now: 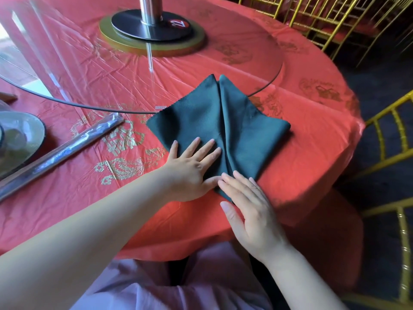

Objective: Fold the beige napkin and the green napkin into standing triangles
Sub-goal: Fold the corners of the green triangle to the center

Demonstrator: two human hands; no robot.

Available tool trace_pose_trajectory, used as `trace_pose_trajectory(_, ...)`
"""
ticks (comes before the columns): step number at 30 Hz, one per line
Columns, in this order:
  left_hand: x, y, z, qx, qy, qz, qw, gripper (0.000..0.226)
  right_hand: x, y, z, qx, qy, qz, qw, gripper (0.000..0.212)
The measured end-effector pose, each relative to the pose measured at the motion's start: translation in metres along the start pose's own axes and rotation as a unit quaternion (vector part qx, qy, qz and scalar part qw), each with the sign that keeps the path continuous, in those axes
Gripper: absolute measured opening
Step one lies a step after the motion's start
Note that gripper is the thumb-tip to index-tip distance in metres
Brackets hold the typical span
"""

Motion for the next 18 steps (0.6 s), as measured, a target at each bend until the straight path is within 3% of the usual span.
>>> trace_pose_trajectory(4,-0.004,0.001,0.013,0.001,0.001,-0.006,1.0,0.055,0.002,-0.007,-0.001,0.024,0.02,-0.075,0.997,0.026)
trace_pose_trajectory(8,-0.007,0.005,0.05,-0.021,0.028,-0.051,0.998,0.056,-0.004,-0.01,0.001,0.013,-0.009,-0.11,0.994,0.021)
trace_pose_trajectory(14,-0.006,0.019,0.098,-0.054,0.148,-0.136,0.978,0.065,-0.005,-0.008,0.003,-0.011,-0.028,-0.099,0.995,0.022)
trace_pose_trajectory(18,-0.007,0.02,0.106,-0.047,0.181,-0.202,0.961,0.07,-0.009,-0.004,0.004,-0.048,-0.066,-0.064,0.995,0.026)
Point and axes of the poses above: each hand's wrist, its own x-axis away from the middle knuckle, its own y-axis out of the back of the hand, z = x × y, the point moved 1 cm from there along -x, towards the middle knuckle, and after that the axes turned 4 degrees about -z, right-handed, at the moved point
